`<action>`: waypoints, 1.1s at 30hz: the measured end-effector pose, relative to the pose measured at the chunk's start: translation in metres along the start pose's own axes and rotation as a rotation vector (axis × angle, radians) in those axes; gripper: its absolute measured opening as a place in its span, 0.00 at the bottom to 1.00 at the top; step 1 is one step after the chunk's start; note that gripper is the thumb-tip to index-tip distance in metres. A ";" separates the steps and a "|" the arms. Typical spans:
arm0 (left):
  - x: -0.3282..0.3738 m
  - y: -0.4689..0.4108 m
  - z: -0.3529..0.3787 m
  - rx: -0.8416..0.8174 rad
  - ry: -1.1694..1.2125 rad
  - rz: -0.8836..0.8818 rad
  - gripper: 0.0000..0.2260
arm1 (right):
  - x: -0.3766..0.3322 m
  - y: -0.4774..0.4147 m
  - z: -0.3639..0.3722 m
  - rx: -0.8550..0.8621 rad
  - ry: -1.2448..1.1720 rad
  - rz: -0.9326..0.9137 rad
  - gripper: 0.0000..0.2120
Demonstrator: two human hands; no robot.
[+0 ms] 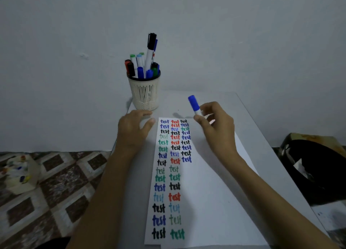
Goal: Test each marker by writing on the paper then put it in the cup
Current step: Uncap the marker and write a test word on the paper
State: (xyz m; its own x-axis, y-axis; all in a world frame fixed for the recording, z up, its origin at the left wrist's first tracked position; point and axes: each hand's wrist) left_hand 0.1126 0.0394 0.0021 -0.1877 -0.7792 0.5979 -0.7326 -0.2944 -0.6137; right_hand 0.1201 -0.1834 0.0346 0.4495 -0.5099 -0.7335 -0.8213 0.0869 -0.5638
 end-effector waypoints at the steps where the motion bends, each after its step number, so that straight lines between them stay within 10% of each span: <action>1: -0.005 0.000 0.003 -0.037 -0.068 -0.027 0.16 | -0.008 -0.005 0.003 0.009 -0.048 -0.005 0.11; 7: -0.008 0.006 0.011 -0.230 -0.243 -0.043 0.26 | -0.071 -0.068 0.036 0.107 -0.194 -0.247 0.31; 14: -0.009 0.008 0.012 -0.199 -0.288 0.030 0.40 | -0.128 -0.120 0.087 0.312 -0.341 -0.370 0.25; 24: -0.012 0.007 0.017 -0.147 -0.296 0.080 0.33 | -0.097 -0.106 0.143 0.146 -0.084 -0.452 0.07; 33: -0.014 0.005 0.014 -0.193 -0.267 0.099 0.28 | -0.092 -0.086 0.113 0.048 -0.181 -0.390 0.24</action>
State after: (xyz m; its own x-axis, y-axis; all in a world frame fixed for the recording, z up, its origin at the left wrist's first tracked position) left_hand 0.1206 0.0406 -0.0166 -0.1045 -0.9237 0.3685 -0.8348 -0.1199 -0.5374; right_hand 0.1890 -0.0469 0.1080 0.7809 -0.3545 -0.5143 -0.5625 -0.0410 -0.8258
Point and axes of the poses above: each hand's wrist, its own y-axis away from the middle knuckle, its own z-axis out of the palm, x = y × z, and after that the axes turned 8 degrees about x, right-handed
